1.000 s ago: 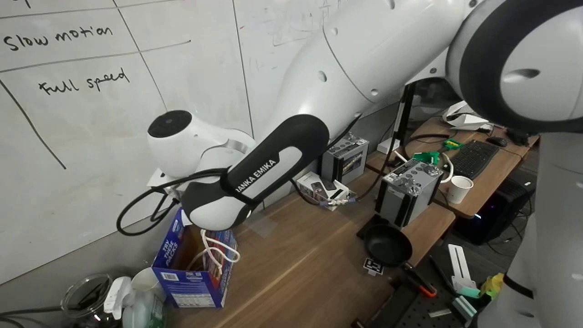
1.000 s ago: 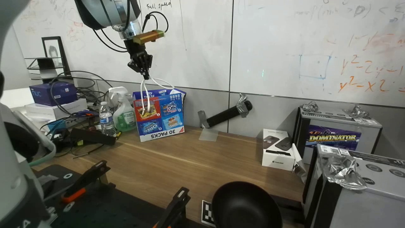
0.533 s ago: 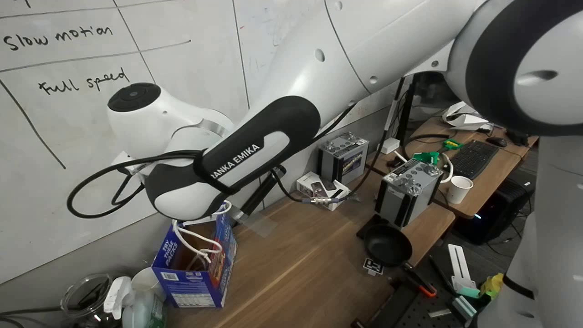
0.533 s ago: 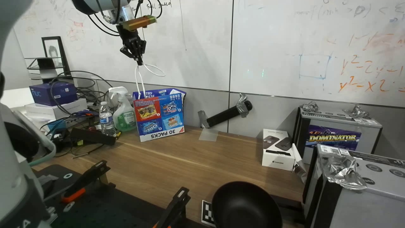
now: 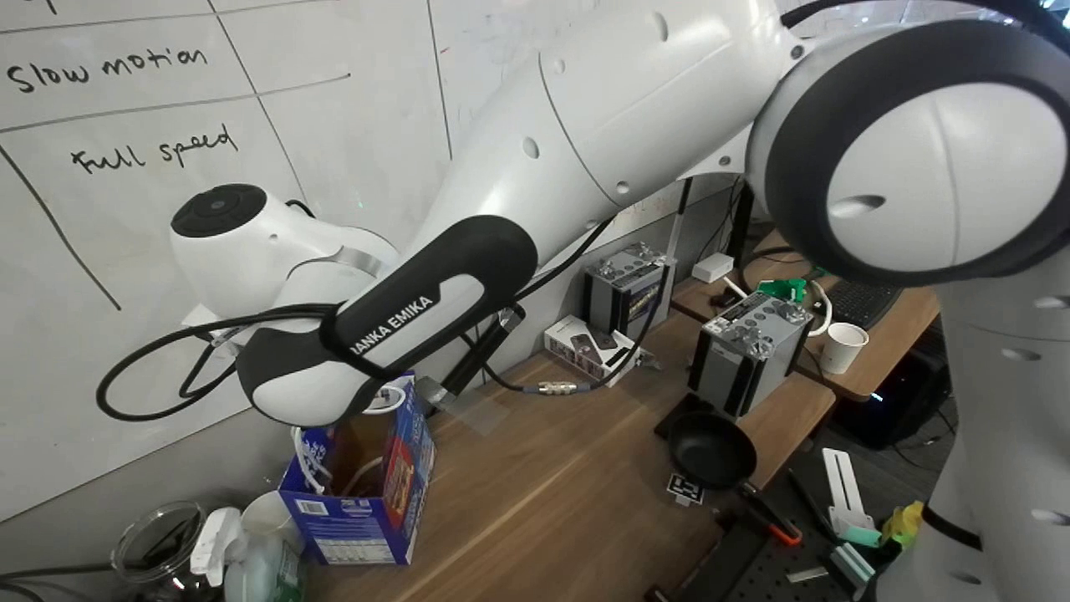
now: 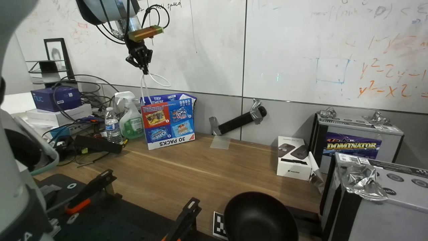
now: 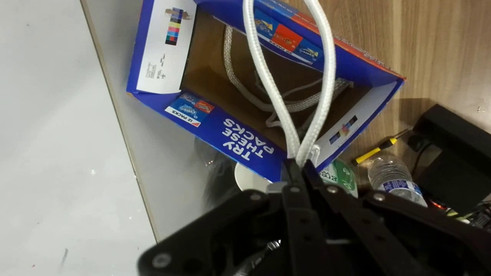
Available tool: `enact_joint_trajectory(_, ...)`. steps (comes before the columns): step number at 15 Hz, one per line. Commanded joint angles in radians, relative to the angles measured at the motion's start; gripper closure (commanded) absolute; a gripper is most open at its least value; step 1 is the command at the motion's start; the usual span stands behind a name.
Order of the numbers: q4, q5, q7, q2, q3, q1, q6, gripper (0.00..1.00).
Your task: Pick up the white ropes from the counter and put them in the box
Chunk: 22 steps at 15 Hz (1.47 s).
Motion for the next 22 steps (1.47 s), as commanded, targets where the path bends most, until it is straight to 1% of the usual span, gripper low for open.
enact_joint_trajectory(1,0.106,0.015,-0.049,0.070,0.018,-0.012,-0.043,0.99)
enact_joint_trajectory(3,0.141,0.054,-0.123,0.103,0.037,-0.037,-0.060,0.99)
enact_joint_trajectory(5,0.174,0.135,-0.290,0.137,0.086,-0.087,-0.102,0.99)
enact_joint_trajectory(7,0.205,0.195,-0.428,0.166,0.110,-0.116,-0.154,0.99)
enact_joint_trajectory(9,0.238,0.235,-0.555,0.193,0.122,-0.134,-0.220,0.99)
enact_joint_trajectory(11,0.273,0.255,-0.639,0.212,0.115,-0.136,-0.271,0.99)
enact_joint_trajectory(13,0.308,0.264,-0.693,0.234,0.106,-0.126,-0.307,0.99)
enact_joint_trajectory(16,0.359,0.270,-0.735,0.265,0.099,-0.105,-0.348,0.99)
enact_joint_trajectory(22,0.428,0.259,-0.742,0.315,0.085,-0.059,-0.379,0.99)
